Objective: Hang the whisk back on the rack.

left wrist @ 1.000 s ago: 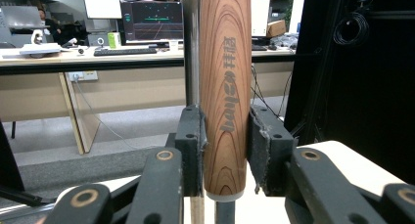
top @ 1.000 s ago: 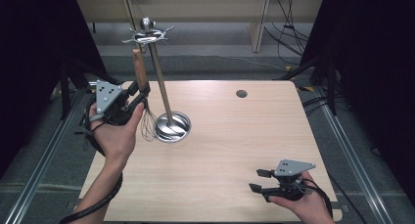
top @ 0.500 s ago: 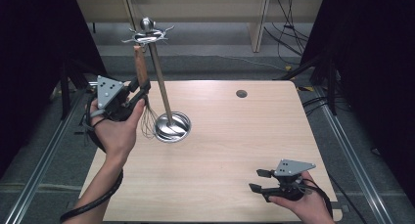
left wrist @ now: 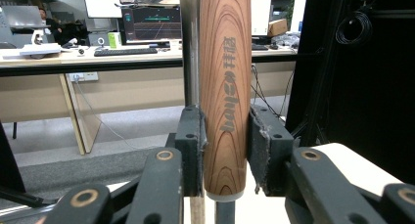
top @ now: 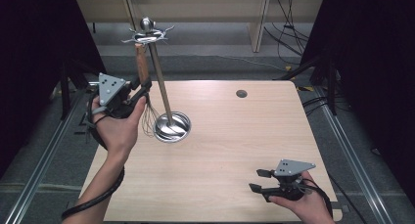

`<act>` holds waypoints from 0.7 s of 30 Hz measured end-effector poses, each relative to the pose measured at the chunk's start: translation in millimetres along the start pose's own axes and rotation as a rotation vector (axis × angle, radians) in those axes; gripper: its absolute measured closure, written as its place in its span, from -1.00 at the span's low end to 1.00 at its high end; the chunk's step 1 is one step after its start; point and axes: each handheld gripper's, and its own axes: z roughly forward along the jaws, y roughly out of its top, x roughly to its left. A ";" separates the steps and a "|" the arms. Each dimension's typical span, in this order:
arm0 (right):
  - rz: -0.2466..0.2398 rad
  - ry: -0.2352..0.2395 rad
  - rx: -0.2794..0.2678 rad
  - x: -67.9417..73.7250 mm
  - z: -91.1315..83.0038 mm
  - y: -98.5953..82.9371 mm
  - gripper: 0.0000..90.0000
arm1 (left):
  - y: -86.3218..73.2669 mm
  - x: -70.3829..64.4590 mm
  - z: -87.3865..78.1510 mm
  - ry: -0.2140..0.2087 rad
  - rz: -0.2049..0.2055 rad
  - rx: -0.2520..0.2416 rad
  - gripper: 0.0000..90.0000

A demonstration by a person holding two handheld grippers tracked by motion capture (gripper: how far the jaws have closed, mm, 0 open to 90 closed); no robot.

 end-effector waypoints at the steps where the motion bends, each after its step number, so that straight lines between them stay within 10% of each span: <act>1: 0.001 0.000 0.000 0.0 0.0 0.0 -0.06 | 0.3 0.0 0.7 0.000 -0.001 0.000 0.51; 21: -0.032 0.006 -0.008 -2.2 1.3 0.1 -0.06 | 1.6 -1.5 9.2 0.012 -0.005 0.013 0.51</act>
